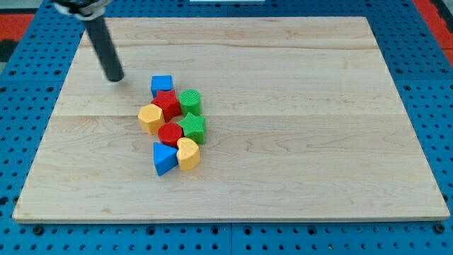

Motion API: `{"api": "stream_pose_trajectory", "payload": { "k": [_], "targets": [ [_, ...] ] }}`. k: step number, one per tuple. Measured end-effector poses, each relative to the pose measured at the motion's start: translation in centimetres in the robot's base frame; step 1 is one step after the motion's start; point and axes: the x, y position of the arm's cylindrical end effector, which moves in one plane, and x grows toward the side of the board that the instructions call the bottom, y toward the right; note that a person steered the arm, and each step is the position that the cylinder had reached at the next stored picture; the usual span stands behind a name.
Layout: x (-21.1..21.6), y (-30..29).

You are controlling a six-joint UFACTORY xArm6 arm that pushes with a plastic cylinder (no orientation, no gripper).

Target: Push the blue cube to the top of green circle

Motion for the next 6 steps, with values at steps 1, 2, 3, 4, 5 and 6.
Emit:
{"api": "stream_pose_trajectory", "payload": {
  "k": [1,2,3,4,5,6],
  "targets": [
    [1.8,2.2],
    [2.7,5.3],
    [2.7,9.1],
    [4.2,9.5],
    [4.9,8.5],
    [2.3,13.7]
  ]
}}
